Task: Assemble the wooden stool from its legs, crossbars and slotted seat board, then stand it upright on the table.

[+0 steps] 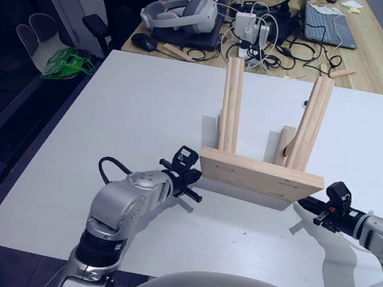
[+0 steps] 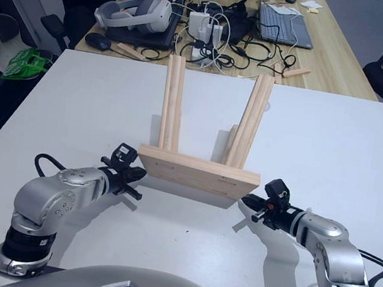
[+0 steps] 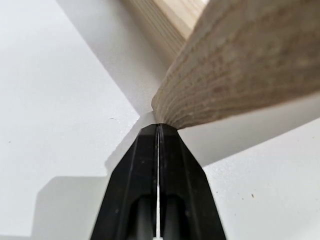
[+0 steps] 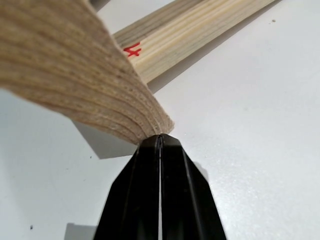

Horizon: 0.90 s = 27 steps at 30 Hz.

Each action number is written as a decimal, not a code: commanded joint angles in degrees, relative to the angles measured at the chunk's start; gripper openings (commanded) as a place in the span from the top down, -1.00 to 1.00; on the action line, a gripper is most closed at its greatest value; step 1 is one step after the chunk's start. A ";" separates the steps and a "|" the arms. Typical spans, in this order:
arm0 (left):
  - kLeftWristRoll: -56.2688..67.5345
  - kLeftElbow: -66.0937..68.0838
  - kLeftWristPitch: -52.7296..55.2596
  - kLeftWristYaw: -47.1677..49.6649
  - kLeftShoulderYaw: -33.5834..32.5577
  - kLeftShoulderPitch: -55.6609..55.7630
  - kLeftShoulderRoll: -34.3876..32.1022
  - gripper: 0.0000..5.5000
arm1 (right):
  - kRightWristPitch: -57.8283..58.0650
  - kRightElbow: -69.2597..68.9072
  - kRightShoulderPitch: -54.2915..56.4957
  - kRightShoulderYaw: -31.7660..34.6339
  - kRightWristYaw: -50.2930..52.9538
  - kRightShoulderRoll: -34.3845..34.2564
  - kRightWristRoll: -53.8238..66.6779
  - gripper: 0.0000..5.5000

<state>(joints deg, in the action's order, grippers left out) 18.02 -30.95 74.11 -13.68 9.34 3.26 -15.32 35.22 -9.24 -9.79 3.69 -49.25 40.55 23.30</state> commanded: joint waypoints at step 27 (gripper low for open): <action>7.58 0.21 -1.59 -6.31 -3.59 -0.46 3.09 0.99 | 4.57 -3.73 0.78 2.67 -2.49 -2.90 7.64 1.00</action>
<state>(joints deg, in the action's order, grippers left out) 21.69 -30.23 73.81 -17.02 4.79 1.98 -14.58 39.25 -9.72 -10.58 6.74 -50.03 39.02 27.33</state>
